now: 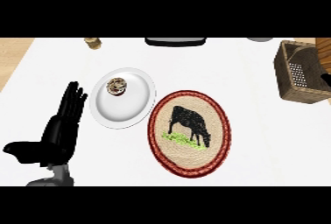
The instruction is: Pick the croissant from the placemat and place it in the basket
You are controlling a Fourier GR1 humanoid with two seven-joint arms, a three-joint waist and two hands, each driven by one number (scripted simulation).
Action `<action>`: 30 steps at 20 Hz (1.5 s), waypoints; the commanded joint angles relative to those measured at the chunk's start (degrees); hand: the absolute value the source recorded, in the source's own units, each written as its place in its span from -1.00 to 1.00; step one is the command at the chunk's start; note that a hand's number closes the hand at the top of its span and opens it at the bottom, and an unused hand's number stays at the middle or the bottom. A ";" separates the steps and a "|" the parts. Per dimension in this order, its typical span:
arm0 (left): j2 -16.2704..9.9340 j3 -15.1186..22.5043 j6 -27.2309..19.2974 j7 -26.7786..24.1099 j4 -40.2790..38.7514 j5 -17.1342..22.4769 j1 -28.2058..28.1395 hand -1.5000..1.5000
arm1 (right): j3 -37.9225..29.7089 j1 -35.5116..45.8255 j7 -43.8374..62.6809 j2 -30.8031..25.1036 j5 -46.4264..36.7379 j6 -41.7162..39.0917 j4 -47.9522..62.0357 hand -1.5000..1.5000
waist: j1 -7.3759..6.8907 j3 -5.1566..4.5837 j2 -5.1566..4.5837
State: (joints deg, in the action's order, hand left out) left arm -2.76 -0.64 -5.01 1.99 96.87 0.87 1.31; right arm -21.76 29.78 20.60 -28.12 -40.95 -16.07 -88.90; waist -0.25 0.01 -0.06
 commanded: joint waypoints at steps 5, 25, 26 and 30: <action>1.16 0.21 -1.22 0.63 -0.65 -0.52 1.54 0.00 | 3.76 -0.51 -4.20 -0.62 -4.24 4.95 9.05 1.00 | 0.02 -0.02 0.02; 1.19 2.32 -0.58 2.76 5.54 -1.49 -2.66 0.00 | -2.34 7.09 -19.24 -8.84 0.58 13.81 41.75 -1.00 | -0.38 0.01 0.00; 0.42 -0.70 -0.67 1.23 -2.38 -0.79 3.87 0.00 | -2.95 9.91 -23.39 -10.88 -0.21 15.46 49.08 -1.00 | -0.56 0.03 -0.27; -0.06 -0.27 1.01 1.60 2.00 0.62 -0.62 0.00 | -1.63 10.26 -24.48 -9.01 0.52 17.49 49.51 -1.00 | -0.57 0.01 -0.09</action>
State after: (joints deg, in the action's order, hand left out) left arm -1.70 -0.20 -5.26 2.15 96.50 0.20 1.87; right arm -23.70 37.36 -1.42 -36.41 -40.63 0.13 -44.94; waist -0.56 0.02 -0.14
